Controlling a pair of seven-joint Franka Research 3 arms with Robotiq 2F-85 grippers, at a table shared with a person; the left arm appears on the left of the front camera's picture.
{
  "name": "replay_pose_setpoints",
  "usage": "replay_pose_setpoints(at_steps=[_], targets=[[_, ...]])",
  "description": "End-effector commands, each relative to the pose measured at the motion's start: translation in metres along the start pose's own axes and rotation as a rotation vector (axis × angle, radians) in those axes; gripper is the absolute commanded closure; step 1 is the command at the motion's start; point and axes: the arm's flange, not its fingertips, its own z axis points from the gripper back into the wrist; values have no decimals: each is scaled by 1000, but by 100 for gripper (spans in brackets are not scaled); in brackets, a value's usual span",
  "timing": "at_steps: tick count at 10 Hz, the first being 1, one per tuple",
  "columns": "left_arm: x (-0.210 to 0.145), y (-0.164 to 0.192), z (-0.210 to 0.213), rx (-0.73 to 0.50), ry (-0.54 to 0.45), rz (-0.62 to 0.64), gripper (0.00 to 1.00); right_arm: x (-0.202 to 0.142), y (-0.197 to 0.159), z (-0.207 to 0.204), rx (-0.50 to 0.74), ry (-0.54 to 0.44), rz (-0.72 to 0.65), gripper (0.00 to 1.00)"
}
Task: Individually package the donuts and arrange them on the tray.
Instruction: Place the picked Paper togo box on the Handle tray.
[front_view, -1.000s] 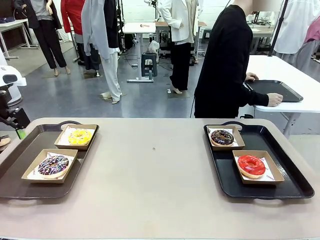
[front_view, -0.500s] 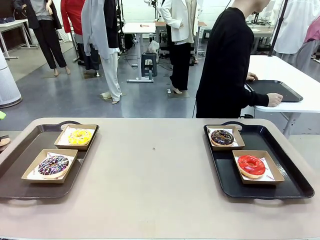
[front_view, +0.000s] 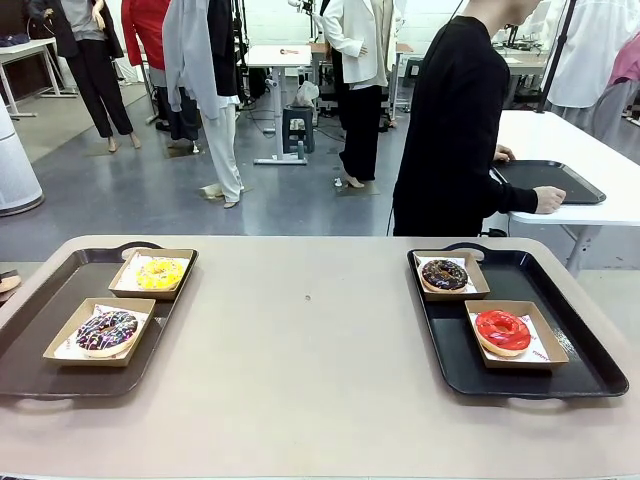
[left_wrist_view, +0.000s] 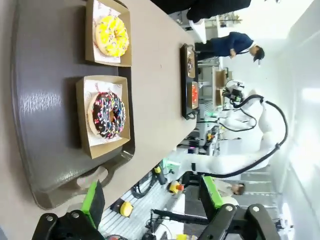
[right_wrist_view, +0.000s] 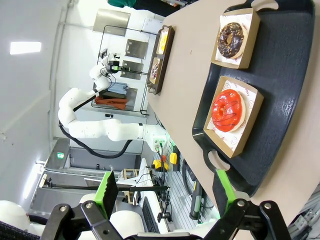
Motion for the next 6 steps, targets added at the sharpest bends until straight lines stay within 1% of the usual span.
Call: replay_pose_setpoints(at_steps=[1, 2, 3, 5, 6], targets=[[1, 10, 22, -55, -60, 54, 0, 1, 1, -1, -4, 1, -11, 0], [-11, 16, 28, -76, -104, 83, 0, 1, 1, -1, -4, 1, -11, 0], [-22, 25, 41, -103, -122, 94, 0, 1, 1, -1, -4, 1, -11, 0], [-30, 34, 46, -168, -122, 77, 0, 1, 1, -1, -4, 1, -11, 0], [-31, 36, 44, -209, -99, 61, 0, 1, 1, -1, -4, 1, -11, 0]])
